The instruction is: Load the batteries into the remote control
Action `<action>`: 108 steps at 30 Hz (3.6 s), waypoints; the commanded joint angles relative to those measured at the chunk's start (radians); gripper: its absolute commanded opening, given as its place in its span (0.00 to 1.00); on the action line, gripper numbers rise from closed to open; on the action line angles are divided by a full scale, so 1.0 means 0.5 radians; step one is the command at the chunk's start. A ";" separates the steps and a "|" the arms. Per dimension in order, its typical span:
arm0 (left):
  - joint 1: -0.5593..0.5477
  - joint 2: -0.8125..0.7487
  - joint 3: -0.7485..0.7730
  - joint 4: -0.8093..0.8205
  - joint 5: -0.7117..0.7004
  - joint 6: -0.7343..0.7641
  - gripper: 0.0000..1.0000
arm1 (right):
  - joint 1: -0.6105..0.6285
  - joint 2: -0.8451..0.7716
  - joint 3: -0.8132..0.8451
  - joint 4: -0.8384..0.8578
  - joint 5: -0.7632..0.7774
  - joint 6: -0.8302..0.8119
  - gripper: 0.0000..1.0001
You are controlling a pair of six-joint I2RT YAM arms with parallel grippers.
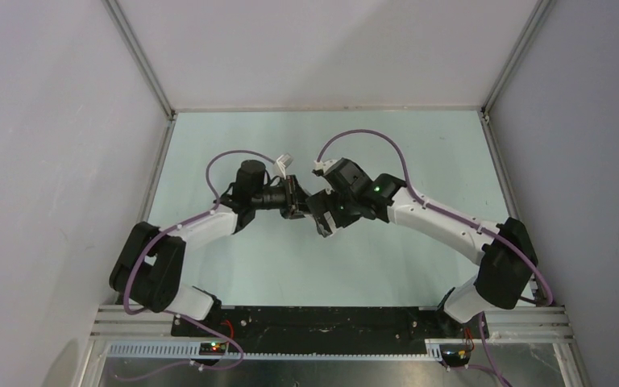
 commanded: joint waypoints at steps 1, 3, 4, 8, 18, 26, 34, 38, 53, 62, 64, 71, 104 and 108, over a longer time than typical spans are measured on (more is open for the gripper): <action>0.020 0.032 0.106 0.009 0.293 -0.083 0.00 | -0.119 -0.133 0.104 0.154 0.010 0.104 0.97; 0.034 0.046 0.130 0.007 0.300 -0.091 0.00 | -0.153 -0.178 0.101 0.156 -0.026 0.163 0.98; 0.041 0.053 0.138 0.007 0.302 -0.091 0.00 | -0.175 -0.196 0.100 0.167 -0.060 0.186 0.99; 0.052 0.067 0.173 0.008 0.303 -0.100 0.00 | -0.232 -0.318 0.076 0.248 -0.157 0.327 0.99; 0.081 -0.008 0.229 0.010 0.262 -0.154 0.00 | -0.331 -0.698 -0.198 0.492 -0.069 0.971 0.99; 0.100 -0.185 0.322 0.010 0.203 -0.360 0.00 | -0.265 -0.999 -0.603 0.822 0.063 1.409 0.94; 0.107 -0.300 0.418 0.008 0.148 -0.593 0.00 | -0.115 -1.148 -0.820 1.113 0.214 1.666 0.87; 0.107 -0.354 0.434 0.013 0.122 -0.676 0.00 | -0.092 -1.157 -0.842 1.239 0.205 1.649 0.84; 0.107 -0.525 0.486 0.074 0.122 -0.915 0.00 | -0.060 -1.174 -0.988 1.668 0.166 1.607 0.73; 0.108 -0.565 0.463 0.321 0.100 -1.236 0.00 | -0.039 -1.191 -1.091 1.891 0.134 1.555 0.64; 0.109 -0.558 0.462 0.375 0.099 -1.276 0.00 | -0.040 -1.197 -1.107 1.892 0.129 1.548 0.63; 0.105 -0.580 0.482 0.473 0.123 -1.288 0.00 | -0.040 -1.122 -1.110 2.000 0.054 1.552 0.63; -0.015 -0.691 0.443 0.497 0.152 -1.129 0.00 | -0.066 -0.872 -1.054 2.181 -0.114 1.615 0.67; 0.009 -0.685 0.387 0.469 0.129 -1.003 0.00 | -0.101 -1.039 -0.921 1.964 -0.164 1.475 0.89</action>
